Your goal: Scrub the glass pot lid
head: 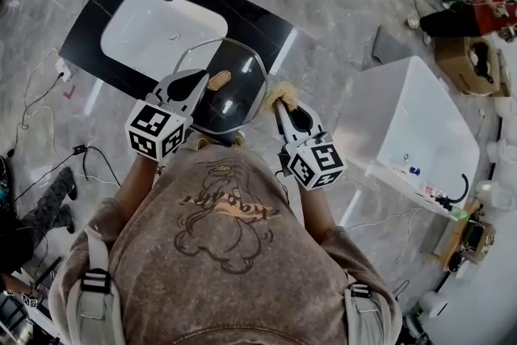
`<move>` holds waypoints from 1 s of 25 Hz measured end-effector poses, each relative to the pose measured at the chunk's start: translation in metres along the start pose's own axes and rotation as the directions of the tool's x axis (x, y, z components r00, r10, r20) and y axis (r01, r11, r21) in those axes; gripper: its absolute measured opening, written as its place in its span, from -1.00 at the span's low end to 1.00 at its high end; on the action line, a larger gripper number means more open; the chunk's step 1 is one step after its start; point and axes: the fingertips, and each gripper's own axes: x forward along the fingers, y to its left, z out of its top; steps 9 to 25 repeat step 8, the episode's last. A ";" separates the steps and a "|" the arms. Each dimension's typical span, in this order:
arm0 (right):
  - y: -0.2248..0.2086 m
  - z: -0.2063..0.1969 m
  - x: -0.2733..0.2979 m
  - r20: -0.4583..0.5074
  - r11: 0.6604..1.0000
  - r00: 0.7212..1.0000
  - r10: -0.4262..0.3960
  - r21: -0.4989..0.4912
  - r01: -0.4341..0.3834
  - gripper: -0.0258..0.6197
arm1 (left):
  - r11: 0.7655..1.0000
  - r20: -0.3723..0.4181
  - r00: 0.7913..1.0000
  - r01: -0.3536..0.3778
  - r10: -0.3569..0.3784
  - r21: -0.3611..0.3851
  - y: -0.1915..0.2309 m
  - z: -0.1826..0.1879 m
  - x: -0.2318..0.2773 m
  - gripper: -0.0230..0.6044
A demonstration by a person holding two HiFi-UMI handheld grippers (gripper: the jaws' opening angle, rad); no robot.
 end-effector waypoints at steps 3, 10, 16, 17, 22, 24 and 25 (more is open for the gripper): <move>0.001 -0.003 0.000 -0.007 1.000 1.000 -0.001 0.006 0.001 -0.78 | 1.000 -0.011 1.000 -0.010 0.010 -0.003 0.002 -0.004 -0.001 -0.87; 0.001 -0.006 -0.003 -0.015 1.000 1.000 0.002 0.010 -0.002 -0.78 | 1.000 -0.025 1.000 -0.018 0.017 -0.012 0.001 -0.008 -0.001 -0.87; 0.001 -0.006 -0.003 -0.015 1.000 1.000 0.002 0.010 -0.002 -0.78 | 1.000 -0.025 1.000 -0.018 0.017 -0.012 0.001 -0.008 -0.001 -0.87; 0.001 -0.006 -0.003 -0.015 1.000 1.000 0.002 0.010 -0.002 -0.78 | 1.000 -0.025 1.000 -0.018 0.017 -0.012 0.001 -0.008 -0.001 -0.87; 0.001 -0.006 -0.003 -0.015 1.000 1.000 0.002 0.010 -0.002 -0.78 | 1.000 -0.025 1.000 -0.018 0.017 -0.012 0.001 -0.008 -0.001 -0.87; 0.001 -0.006 -0.003 -0.015 1.000 1.000 0.002 0.010 -0.002 -0.78 | 1.000 -0.025 1.000 -0.018 0.017 -0.012 0.001 -0.008 -0.001 -0.87; 0.001 -0.006 -0.003 -0.015 1.000 1.000 0.002 0.010 -0.002 -0.78 | 1.000 -0.025 1.000 -0.018 0.017 -0.012 0.001 -0.008 -0.001 -0.87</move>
